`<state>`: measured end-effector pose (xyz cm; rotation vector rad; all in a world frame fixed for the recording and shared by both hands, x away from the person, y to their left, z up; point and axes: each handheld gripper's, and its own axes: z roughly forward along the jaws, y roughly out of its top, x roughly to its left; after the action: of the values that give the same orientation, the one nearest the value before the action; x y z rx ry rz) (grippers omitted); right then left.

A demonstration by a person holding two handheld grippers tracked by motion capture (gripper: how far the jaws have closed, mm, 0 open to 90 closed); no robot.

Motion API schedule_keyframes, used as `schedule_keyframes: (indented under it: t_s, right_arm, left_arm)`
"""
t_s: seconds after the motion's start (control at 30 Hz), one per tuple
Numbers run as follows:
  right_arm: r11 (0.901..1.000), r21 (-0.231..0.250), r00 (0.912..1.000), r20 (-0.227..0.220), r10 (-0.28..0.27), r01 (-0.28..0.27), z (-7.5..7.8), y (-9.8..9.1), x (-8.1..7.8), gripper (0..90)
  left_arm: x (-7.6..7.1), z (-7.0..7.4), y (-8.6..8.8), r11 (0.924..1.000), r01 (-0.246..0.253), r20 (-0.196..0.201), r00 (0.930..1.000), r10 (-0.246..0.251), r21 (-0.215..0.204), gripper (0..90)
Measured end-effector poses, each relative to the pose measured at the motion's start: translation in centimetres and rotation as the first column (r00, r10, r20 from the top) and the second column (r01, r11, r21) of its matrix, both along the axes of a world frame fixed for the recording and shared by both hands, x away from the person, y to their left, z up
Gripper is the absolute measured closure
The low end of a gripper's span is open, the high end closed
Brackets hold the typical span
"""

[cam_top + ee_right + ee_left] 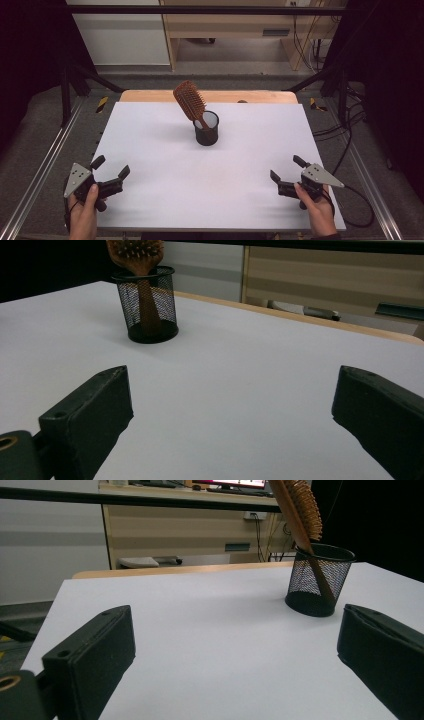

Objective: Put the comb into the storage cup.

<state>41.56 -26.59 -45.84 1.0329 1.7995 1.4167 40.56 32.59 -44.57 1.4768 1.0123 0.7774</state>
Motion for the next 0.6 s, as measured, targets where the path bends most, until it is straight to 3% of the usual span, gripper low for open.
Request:
schedule_keyframes:
  t_s: [0.6]
  right_arm:
    - [1.0, 0.009, 1.0, -0.004, 0.001, -0.001, -0.1, -0.2, 0.1, 3.2]
  left_arm:
    - [-0.4, -0.2, -1.2, 0.9991, 0.037, 0.01, 0.9992, -0.038, 0.02, 2.0]
